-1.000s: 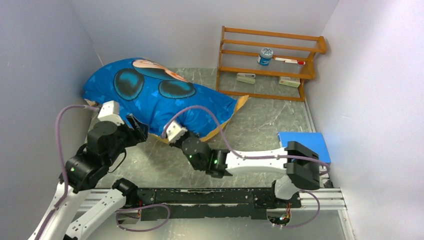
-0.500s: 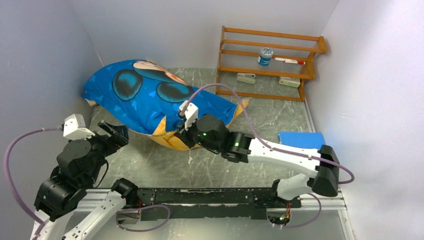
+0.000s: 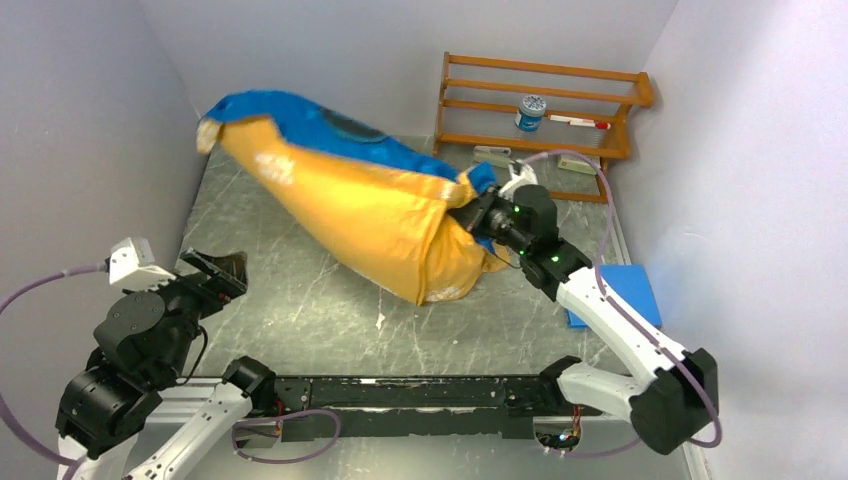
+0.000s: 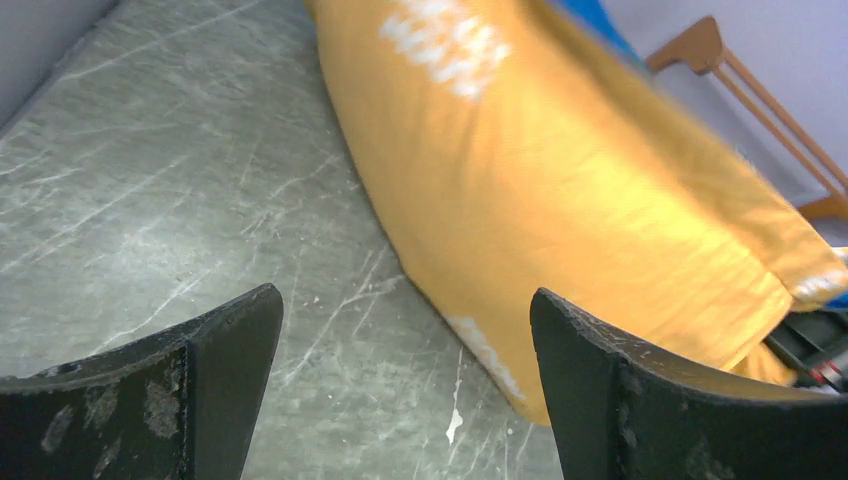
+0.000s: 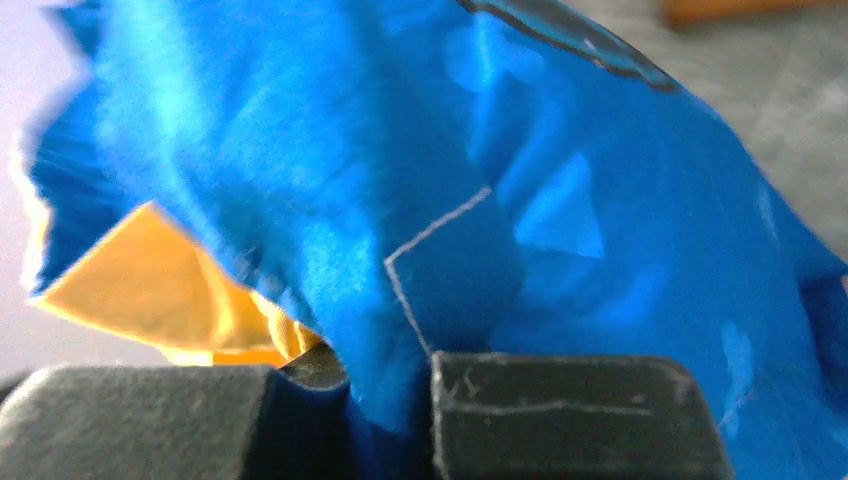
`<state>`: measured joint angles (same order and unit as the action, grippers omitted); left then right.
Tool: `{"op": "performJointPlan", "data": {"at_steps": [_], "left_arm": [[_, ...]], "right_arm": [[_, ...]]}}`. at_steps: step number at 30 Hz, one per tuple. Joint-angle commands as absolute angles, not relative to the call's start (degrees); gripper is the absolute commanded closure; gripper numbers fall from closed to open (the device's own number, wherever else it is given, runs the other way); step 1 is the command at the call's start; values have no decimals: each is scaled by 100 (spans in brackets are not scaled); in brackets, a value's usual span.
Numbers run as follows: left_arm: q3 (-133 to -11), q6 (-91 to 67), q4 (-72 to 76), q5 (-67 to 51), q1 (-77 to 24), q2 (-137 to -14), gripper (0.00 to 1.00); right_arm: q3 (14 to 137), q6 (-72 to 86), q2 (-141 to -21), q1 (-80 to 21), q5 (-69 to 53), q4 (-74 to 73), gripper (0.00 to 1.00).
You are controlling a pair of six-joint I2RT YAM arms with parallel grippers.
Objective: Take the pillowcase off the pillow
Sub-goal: Turn over the pillow at the center of the board.
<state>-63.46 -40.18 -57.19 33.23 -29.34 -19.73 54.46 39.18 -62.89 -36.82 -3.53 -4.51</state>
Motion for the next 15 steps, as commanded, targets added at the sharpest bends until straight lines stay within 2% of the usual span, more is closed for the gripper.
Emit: {"op": "performJointPlan", "data": {"at_steps": [1,7,15], "left_arm": [[-6115,-3622,-5296,2573,-2944,-2232,3],[-5721,-3372,-4835,1475,-2944,-2771,3],[-4872,-3537,-3733,351,-2944,-3350,3]], "right_arm": [[4162,5348,-6448,-2427,-1464,-262,100],[3407,5099,-6343,-2404,-1598,-248,100],[3364,4571,-6383,-2416,-2122,-585,100]]}}
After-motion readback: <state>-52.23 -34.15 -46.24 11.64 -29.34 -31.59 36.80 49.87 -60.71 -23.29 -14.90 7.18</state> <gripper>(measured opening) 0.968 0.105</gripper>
